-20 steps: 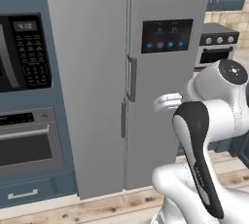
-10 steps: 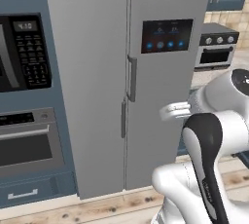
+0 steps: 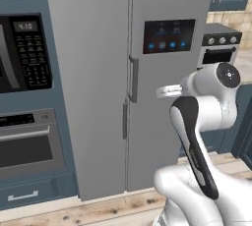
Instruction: Place one of the steaks on the plate and the other in the bowl. Then place the bowl in the fridge.
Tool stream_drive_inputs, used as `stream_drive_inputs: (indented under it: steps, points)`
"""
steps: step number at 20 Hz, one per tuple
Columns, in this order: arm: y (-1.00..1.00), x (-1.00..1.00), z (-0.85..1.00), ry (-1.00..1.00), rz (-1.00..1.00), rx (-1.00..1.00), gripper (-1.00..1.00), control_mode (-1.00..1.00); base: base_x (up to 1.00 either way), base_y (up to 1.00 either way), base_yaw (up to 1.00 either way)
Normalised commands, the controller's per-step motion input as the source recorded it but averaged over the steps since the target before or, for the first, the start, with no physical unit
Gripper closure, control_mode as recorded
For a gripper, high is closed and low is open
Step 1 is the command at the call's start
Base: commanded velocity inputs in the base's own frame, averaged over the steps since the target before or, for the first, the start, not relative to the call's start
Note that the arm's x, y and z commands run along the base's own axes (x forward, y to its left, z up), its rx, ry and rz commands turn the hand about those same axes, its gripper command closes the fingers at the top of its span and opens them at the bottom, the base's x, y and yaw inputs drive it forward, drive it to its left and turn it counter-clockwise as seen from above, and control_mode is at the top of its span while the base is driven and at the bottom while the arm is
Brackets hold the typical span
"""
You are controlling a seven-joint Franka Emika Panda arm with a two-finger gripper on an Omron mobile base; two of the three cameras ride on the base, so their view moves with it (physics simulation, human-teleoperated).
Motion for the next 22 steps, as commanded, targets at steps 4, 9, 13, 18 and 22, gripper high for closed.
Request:
stream_drive_inputs:
  steps: [4,9,13,18,22]
  points:
    - [0.11,1.00,-0.01,-0.24,-0.02,-0.01,-1.00,-1.00,0.00,0.00,0.00]
    - [0.00,1.00,0.00,-0.02,-0.01,0.00,-1.00,-1.00,0.00,0.00,0.00]
    - [0.00,1.00,0.00,0.07,0.00,0.00,-1.00,-1.00,0.00,0.00,0.00]
    - [0.16,1.00,-0.09,0.01,0.00,-0.01,-1.00,-1.00,0.00,0.00,0.00]
    - [0.14,0.97,-0.24,0.00,0.00,0.00,-1.00,-1.00,0.00,0.00,0.00]
